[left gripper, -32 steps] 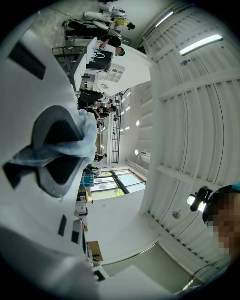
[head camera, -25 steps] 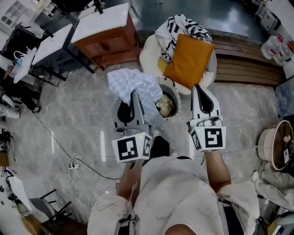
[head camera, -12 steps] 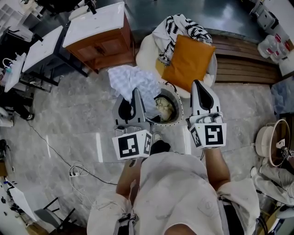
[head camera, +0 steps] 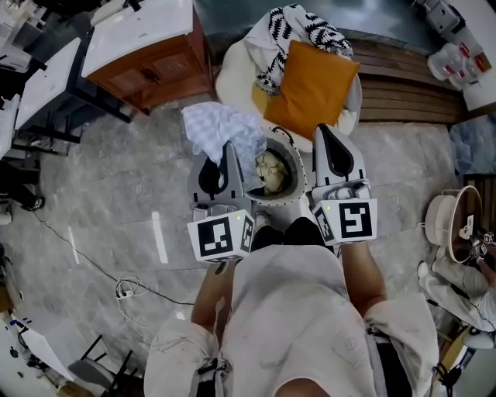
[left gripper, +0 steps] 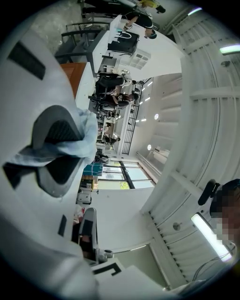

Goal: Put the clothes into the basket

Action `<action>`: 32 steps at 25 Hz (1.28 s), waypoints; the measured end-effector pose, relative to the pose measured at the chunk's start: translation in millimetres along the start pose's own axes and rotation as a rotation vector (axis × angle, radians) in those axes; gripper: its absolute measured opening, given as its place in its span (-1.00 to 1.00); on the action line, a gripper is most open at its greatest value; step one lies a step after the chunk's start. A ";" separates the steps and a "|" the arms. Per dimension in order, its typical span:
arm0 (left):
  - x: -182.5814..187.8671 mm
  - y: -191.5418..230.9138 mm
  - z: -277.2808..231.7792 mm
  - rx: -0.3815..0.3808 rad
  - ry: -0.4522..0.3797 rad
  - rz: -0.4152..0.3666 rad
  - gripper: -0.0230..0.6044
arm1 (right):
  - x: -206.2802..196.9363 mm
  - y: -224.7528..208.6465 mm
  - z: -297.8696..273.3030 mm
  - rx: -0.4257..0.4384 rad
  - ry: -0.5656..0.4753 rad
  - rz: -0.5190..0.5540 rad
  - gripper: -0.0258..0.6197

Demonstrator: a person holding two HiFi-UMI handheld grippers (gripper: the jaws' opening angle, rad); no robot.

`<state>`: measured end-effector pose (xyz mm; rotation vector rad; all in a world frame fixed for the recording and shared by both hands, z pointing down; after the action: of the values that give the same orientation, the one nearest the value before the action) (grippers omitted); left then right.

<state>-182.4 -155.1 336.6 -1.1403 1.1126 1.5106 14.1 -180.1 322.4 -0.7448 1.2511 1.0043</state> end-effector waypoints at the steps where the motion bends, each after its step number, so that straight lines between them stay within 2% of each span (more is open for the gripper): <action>1: -7.0 2.0 -2.8 0.003 0.017 0.012 -0.79 | -5.3 -0.9 -2.9 0.001 0.010 -0.004 -0.96; 6: -44.5 0.3 -20.6 0.031 0.095 0.041 -0.79 | -33.3 -21.5 -20.4 0.013 0.050 -0.034 -0.96; 18: -147.6 -10.7 -35.1 0.169 0.341 0.052 -0.79 | -98.1 -64.9 -61.0 0.151 0.150 -0.119 -0.96; 28: -253.3 -3.1 -19.4 0.230 0.584 0.100 -0.79 | -148.6 -57.7 -74.7 0.261 0.226 -0.117 -0.96; 32: -296.4 2.0 -5.8 0.252 0.682 0.082 -0.79 | -158.6 -55.0 -76.1 0.294 0.243 -0.095 -0.96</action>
<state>-136.8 -202.9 625.6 -1.4855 1.7646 1.0057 30.9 -302.0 459.7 -0.7022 1.5199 0.6468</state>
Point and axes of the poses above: the fingertips, and each gripper's own axes: z backward along the fingers, y to its left, x out of its top, the point moved 5 cm from there along z, backward along the fingers, and after that the axes turned 13 degrees about -y, right-handed, at the moved point
